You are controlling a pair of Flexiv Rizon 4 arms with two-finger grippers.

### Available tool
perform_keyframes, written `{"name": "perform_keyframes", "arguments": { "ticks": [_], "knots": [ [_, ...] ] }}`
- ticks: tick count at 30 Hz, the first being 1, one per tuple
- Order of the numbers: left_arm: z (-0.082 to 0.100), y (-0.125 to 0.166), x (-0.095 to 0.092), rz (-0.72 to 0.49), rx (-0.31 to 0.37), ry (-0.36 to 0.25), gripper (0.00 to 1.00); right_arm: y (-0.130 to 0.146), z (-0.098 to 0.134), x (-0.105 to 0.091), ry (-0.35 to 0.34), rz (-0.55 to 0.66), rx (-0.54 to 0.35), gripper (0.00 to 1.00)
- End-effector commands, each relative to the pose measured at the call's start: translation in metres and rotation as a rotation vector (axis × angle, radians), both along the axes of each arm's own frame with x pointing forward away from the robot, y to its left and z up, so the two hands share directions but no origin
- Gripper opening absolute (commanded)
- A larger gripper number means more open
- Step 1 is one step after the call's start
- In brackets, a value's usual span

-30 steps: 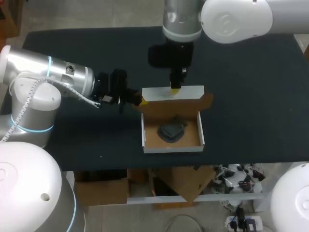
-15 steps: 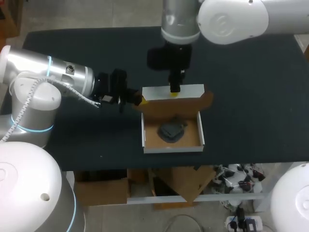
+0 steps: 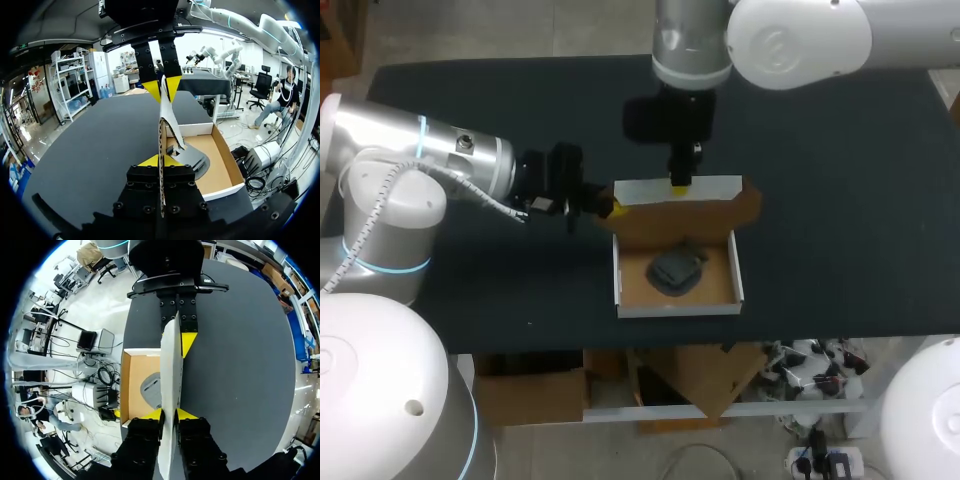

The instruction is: Assemble the packaging by folding the flat box into shape, placing the metal phone stand inside, and closing the box properly

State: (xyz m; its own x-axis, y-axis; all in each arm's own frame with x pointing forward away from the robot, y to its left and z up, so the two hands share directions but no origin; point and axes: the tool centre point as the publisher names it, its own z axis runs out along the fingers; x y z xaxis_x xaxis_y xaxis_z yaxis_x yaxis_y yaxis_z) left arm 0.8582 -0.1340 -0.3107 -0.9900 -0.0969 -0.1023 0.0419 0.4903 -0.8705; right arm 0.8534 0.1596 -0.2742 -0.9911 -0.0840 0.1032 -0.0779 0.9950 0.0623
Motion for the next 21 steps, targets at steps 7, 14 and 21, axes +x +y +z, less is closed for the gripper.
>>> {"name": "perform_keyframes", "arguments": {
  "ticks": [7, 14, 21],
  "knots": [
    [0.001, -0.001, 0.001, 0.0, 0.0, 0.0, 0.0, -0.012, 0.028, -0.003, -0.006, 0.008, 0.102, 1.0],
    [0.001, -0.001, 0.001, 0.0, 0.0, 0.0, 0.0, -0.019, 0.053, 0.004, -0.029, -0.047, 0.156, 1.0],
    [0.001, -0.001, 0.001, 0.0, 0.0, 0.0, 0.0, -0.026, 0.079, 0.019, -0.015, -0.177, 0.194, 1.0]
  ]
}}
